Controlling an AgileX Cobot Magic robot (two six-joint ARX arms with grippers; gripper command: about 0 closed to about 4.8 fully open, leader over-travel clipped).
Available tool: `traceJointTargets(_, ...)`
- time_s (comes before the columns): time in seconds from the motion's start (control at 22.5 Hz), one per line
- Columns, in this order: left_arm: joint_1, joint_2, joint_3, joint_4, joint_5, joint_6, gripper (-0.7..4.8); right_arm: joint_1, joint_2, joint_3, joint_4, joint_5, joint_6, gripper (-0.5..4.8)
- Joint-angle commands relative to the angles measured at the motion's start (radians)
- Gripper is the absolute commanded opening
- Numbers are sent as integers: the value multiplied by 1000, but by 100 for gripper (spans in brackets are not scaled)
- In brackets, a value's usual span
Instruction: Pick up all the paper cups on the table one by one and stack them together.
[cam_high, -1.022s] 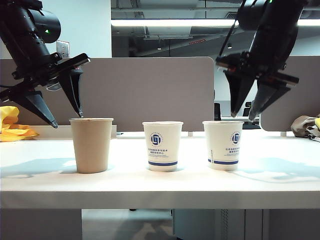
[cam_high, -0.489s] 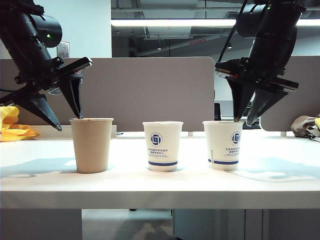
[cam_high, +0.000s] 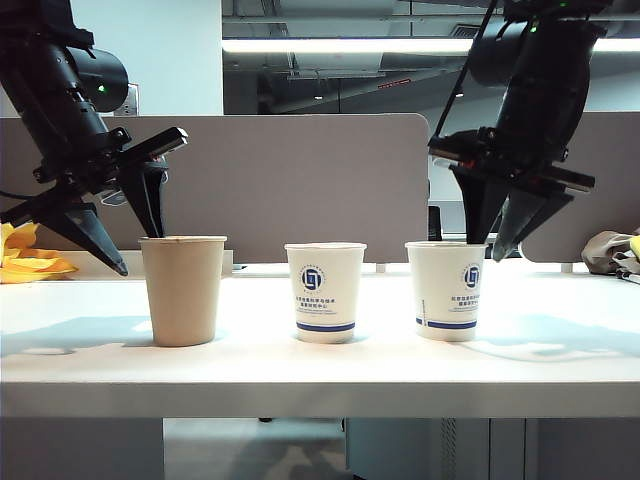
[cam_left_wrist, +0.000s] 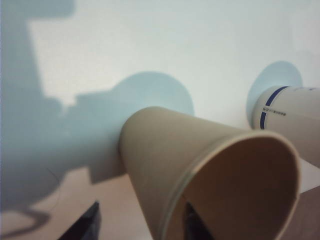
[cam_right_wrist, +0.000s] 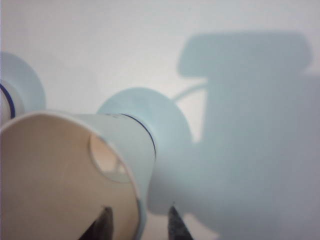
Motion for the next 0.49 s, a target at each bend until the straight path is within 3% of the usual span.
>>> traceJointTargets(0.04,-1,4,3,-4,3,5,209,0,10,5,-1,-5,1,143)
traceJointTargets(0.13,-1,4,3,-2,4,8,181,0,15,5,0,-5,1,137)
traceJointTargets(0.27,-1,4,3,-2,4,8,131,0,16,5,-3,-5,0,74)
traceJointTargets(0.49,-1,4,3,-2,27,8,119,0,16,5,-15,-6,1,71)
